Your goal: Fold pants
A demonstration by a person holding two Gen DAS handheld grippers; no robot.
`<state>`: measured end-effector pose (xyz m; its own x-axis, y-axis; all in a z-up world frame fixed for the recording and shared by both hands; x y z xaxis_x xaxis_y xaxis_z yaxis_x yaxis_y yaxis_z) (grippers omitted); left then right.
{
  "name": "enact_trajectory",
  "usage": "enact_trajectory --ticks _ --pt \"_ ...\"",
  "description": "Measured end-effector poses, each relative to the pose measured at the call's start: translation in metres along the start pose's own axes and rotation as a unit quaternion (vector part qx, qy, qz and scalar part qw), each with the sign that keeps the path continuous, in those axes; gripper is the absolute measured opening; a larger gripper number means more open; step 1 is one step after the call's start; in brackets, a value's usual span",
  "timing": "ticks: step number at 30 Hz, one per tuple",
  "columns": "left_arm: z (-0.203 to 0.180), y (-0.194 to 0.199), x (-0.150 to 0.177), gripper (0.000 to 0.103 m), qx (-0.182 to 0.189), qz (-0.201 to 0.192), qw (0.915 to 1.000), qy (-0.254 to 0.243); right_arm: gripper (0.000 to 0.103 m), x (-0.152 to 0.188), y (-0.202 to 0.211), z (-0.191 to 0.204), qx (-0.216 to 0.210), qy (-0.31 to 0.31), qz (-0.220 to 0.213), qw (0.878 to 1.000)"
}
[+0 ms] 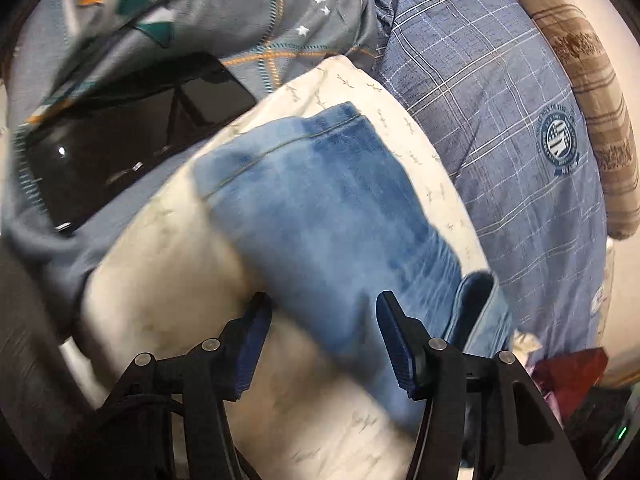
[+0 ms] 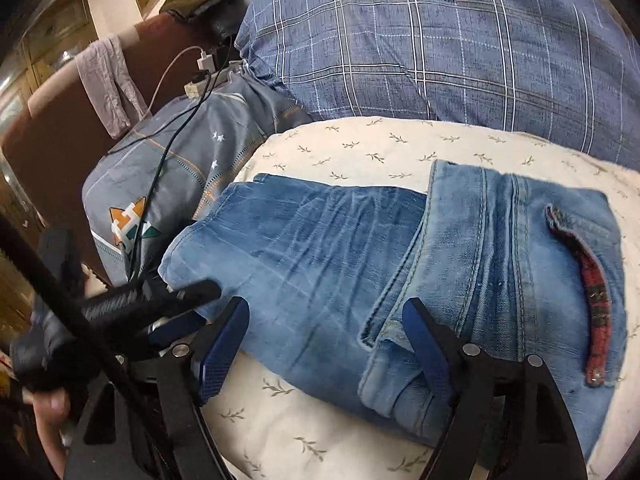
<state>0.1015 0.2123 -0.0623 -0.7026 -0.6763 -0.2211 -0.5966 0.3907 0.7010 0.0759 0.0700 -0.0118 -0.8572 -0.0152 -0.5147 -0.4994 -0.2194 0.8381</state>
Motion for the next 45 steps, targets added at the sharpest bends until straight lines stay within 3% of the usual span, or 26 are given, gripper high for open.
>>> enact_trajectory --ticks 6,7,8,9,12,15,16,18,21,24,27,30,31,33,34,36,38,39,42,45 --pt "-0.01 -0.029 -0.03 0.05 -0.002 -0.008 0.9998 0.017 0.079 -0.004 0.008 -0.018 -0.048 -0.027 -0.011 0.998" --pt "-0.01 -0.031 -0.033 0.046 -0.008 -0.013 0.9997 0.019 0.079 -0.004 0.009 -0.02 -0.047 -0.028 -0.013 0.998" --pt "-0.01 -0.035 -0.035 0.031 -0.015 -0.018 0.9995 0.021 0.079 -0.005 0.009 -0.021 -0.048 -0.03 -0.014 0.998" --pt "-0.012 -0.034 -0.034 0.023 -0.025 -0.021 0.9994 0.013 0.079 -0.006 0.009 -0.022 -0.053 -0.035 -0.013 0.998" --pt "-0.022 -0.029 -0.029 0.024 -0.029 -0.038 0.9988 -0.005 0.079 -0.008 0.013 -0.026 -0.067 -0.048 -0.016 0.996" --pt "-0.024 -0.041 -0.034 0.033 -0.071 -0.028 0.9971 -0.004 0.08 -0.012 0.019 -0.027 -0.082 -0.056 -0.019 0.995" --pt "-0.022 -0.047 -0.038 0.032 -0.068 -0.021 0.9975 0.003 0.08 -0.013 0.022 -0.027 -0.086 -0.057 -0.022 0.994" --pt "-0.026 -0.041 -0.04 0.019 -0.063 -0.029 0.9976 0.007 0.08 -0.014 0.025 -0.026 -0.086 -0.053 -0.027 0.995" --pt "-0.05 -0.026 -0.03 0.011 -0.082 -0.072 0.9919 -0.064 0.08 -0.015 0.03 -0.029 -0.081 -0.055 -0.028 0.995" --pt "-0.097 -0.002 -0.005 0.011 -0.11 -0.126 0.9715 -0.168 0.08 -0.019 0.039 -0.036 -0.087 -0.057 -0.023 0.994" --pt "-0.149 0.016 0.033 0.01 -0.09 -0.158 0.9459 -0.268 0.08 -0.021 0.06 -0.058 -0.059 -0.064 -0.02 0.996" --pt "-0.199 0.029 0.086 0.01 -0.058 -0.19 0.9007 -0.386 0.081 -0.017 0.086 -0.09 -0.036 -0.088 -0.036 0.995" --pt "-0.216 0.028 0.109 0.01 -0.049 -0.193 0.8806 -0.43 0.081 -0.014 0.095 -0.104 -0.038 -0.103 -0.048 0.993" --pt "-0.233 0.019 0.142 0.011 -0.041 -0.187 0.8523 -0.487 0.081 -0.009 0.109 -0.129 -0.045 -0.136 -0.066 0.988" --pt "-0.242 0.005 0.164 0.011 -0.04 -0.173 0.8339 -0.522 0.081 -0.006 0.115 -0.141 -0.048 -0.153 -0.077 0.984" --pt "-0.247 -0.022 0.186 0.014 -0.034 -0.133 0.8154 -0.562 0.081 -0.003 0.121 -0.162 -0.054 -0.179 -0.092 0.978" --pt "-0.244 -0.05 0.208 0.019 -0.008 -0.07 0.8038 -0.591 0.081 -0.001 0.122 -0.175 -0.052 -0.194 -0.097 0.975" --pt "-0.24 -0.059 0.214 0.022 0.005 -0.045 0.8038 -0.593 0.081 0.001 0.122 -0.181 -0.049 -0.205 -0.099 0.973" --pt "-0.23 -0.068 0.224 0.032 0.042 0.014 0.8179 -0.574 0.082 0.005 0.117 -0.196 -0.055 -0.229 -0.1 0.967" --pt "-0.227 -0.062 0.223 0.035 0.047 0.017 0.8184 -0.572 0.082 0.002 0.117 -0.198 -0.071 -0.237 -0.115 0.962"
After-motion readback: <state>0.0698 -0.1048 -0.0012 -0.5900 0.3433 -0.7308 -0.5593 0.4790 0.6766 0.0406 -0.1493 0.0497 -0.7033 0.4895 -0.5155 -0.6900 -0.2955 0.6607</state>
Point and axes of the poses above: each gripper's, at about its wrist camera, not at the fingertips, and y roughly against the way its jaws point, z to its left, x to its underside, the point moved 4 cm from there along -y, roughly the way its jaws point, and after that the axes turned 6 degrees about z, right-handed, at the moved point
